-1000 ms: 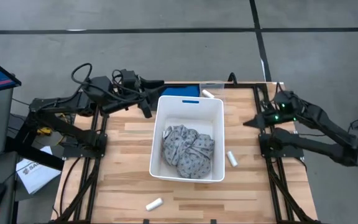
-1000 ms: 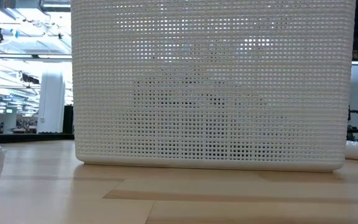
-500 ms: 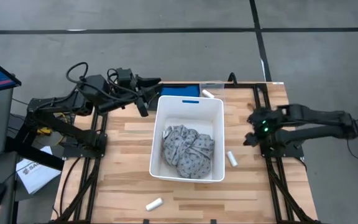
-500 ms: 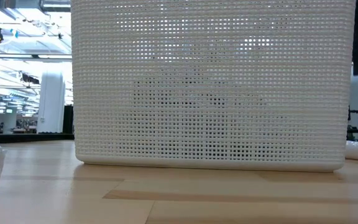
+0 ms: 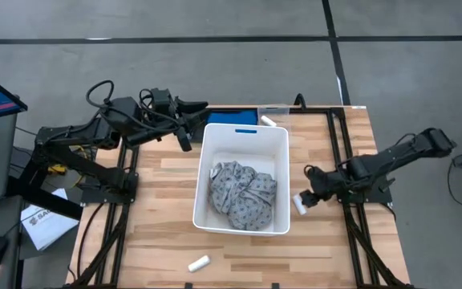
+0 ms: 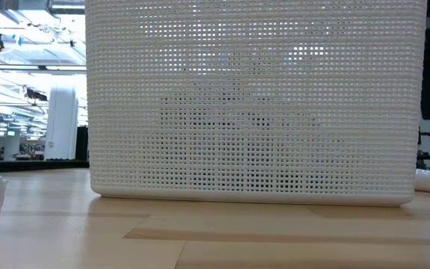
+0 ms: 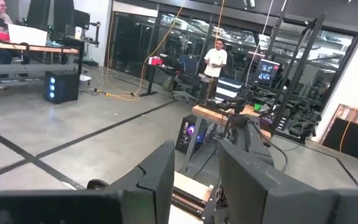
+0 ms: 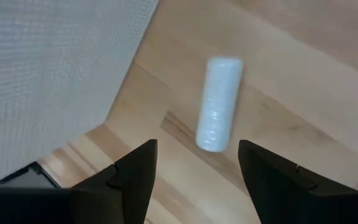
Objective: Pick & place medical supplies in basket/bin
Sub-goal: Put the top white bandage into the transparent bin
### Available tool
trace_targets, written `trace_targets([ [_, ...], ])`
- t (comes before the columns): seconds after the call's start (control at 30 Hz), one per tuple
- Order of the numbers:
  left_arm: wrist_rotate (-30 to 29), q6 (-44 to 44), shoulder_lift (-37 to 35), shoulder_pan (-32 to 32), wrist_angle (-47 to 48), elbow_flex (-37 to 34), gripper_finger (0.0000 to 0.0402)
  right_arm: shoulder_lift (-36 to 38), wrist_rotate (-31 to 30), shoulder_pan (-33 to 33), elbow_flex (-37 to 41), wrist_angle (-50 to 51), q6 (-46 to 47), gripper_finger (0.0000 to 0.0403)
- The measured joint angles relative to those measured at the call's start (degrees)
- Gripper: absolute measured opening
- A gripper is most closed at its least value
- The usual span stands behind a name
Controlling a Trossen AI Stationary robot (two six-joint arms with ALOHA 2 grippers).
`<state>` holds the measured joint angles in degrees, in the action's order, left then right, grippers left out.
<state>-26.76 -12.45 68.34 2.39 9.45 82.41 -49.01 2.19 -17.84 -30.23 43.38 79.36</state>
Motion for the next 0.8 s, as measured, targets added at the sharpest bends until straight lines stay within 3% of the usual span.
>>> trace_targets([
  [0.4,0.04,-0.23,0.0,0.0,0.0,0.0,0.0115,-1.82,-5.14,-8.16,8.04,-11.11,11.64,0.0221],
  [0.8,0.04,-0.44,0.0,0.0,0.0,0.0,0.0115,-10.75,-5.94,-8.8,8.45,-16.72,11.73,0.0212],
])
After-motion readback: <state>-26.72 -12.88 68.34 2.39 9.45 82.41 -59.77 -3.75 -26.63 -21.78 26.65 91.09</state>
